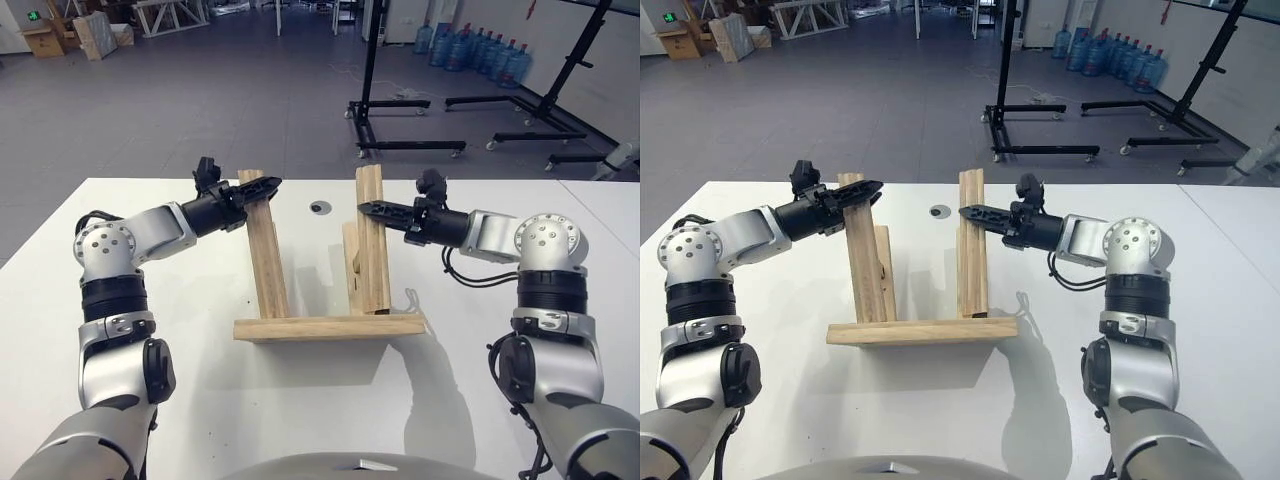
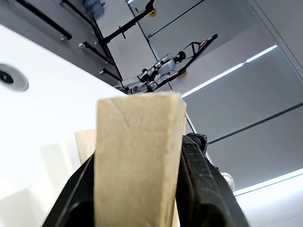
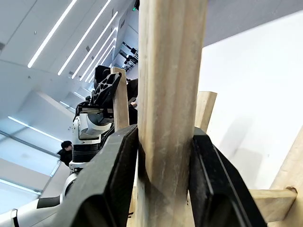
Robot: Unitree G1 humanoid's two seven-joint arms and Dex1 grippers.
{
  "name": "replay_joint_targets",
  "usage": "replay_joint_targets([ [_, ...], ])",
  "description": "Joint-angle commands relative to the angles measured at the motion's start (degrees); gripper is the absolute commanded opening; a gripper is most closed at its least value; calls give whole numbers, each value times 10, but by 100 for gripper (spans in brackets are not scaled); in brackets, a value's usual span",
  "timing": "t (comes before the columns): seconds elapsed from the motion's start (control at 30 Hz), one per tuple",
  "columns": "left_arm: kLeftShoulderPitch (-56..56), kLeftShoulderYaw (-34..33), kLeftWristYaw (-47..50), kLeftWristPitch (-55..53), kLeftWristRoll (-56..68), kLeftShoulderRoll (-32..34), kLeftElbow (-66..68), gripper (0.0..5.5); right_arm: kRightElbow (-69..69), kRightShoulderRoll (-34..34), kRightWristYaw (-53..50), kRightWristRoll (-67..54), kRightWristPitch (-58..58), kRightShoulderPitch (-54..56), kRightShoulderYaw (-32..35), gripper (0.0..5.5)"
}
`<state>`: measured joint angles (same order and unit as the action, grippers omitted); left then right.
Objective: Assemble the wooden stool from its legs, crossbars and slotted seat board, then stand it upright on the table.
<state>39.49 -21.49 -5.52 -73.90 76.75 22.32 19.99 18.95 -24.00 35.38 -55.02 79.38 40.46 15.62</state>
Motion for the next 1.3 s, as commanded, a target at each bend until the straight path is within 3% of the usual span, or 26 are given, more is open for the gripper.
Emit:
replay_joint_targets([
  [0.03,-31,16,7,-17,-36,-22,15,139,29,5,-55,62,4,-56,-20,174],
  [0.3,-63,14,-17,-21,-68,-23,4,269,42,-2,-50,54,-3,-81,-4,336],
  [0.67,9,-60,-9,-10,-56,-18,28,436,57,-17,-49,21,25,-6,67,539],
  [0.87,7,-75,-3,-5,-75,-1,15,532,45,-31,-46,28,22,-11,70,540],
  [1.1,-22,-141,-26,6,-79,105,-72,539,138,-150,2,89,-69,17,86,540],
  [1.2,-139,-45,-146,52,-142,185,-302,539,147,-163,27,169,-201,2,32,540],
  [1.3,-228,65,-257,128,-214,247,-475,539,115,-134,76,262,-378,-51,-56,540],
])
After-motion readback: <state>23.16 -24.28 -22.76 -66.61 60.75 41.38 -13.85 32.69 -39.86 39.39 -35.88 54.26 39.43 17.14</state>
